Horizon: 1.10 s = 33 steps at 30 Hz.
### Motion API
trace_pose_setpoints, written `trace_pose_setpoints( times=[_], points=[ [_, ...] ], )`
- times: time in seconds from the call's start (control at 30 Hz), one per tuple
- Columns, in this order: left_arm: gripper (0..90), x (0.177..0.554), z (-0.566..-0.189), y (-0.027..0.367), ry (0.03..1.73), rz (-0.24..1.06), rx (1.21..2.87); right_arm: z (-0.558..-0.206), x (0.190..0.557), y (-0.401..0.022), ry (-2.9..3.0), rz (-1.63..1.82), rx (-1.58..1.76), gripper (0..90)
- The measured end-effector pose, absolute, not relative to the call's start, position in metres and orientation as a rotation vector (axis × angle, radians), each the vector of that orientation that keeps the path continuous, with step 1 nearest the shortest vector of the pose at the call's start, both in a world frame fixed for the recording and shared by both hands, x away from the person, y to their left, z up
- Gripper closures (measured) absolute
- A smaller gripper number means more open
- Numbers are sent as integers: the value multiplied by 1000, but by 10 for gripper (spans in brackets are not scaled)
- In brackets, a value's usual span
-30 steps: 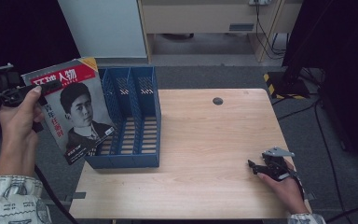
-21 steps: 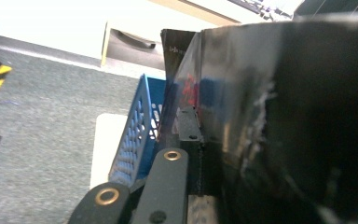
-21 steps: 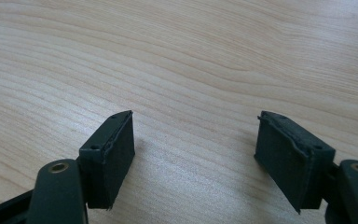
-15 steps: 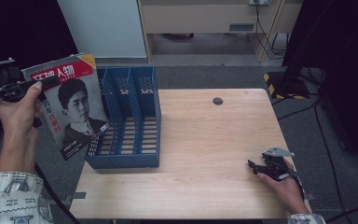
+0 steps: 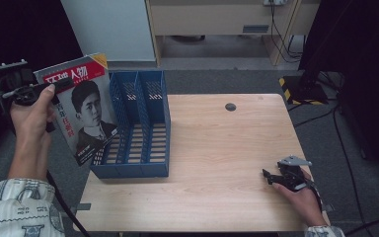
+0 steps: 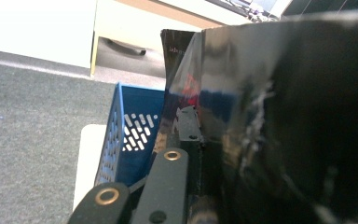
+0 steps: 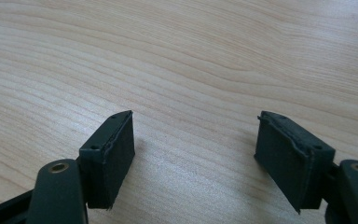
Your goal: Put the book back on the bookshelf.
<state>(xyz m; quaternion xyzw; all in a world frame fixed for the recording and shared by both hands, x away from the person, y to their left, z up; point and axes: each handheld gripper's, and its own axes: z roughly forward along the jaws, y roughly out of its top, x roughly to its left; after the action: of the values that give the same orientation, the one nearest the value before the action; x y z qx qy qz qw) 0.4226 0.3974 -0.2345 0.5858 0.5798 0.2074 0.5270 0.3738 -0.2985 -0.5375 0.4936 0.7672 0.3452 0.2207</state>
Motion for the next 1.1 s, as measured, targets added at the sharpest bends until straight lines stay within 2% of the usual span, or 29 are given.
trace_pose_setpoints(
  times=[0.57, 1.1],
  points=[
    [866, 432, -246, 382, 1343, 536, 1416, -537, 374, -298, 2122, 956, 1365, 281],
    [866, 431, -248, 385, 1319, 571, 1384, -537, 374, -298, 2121, 955, 1364, 282]
  ],
)
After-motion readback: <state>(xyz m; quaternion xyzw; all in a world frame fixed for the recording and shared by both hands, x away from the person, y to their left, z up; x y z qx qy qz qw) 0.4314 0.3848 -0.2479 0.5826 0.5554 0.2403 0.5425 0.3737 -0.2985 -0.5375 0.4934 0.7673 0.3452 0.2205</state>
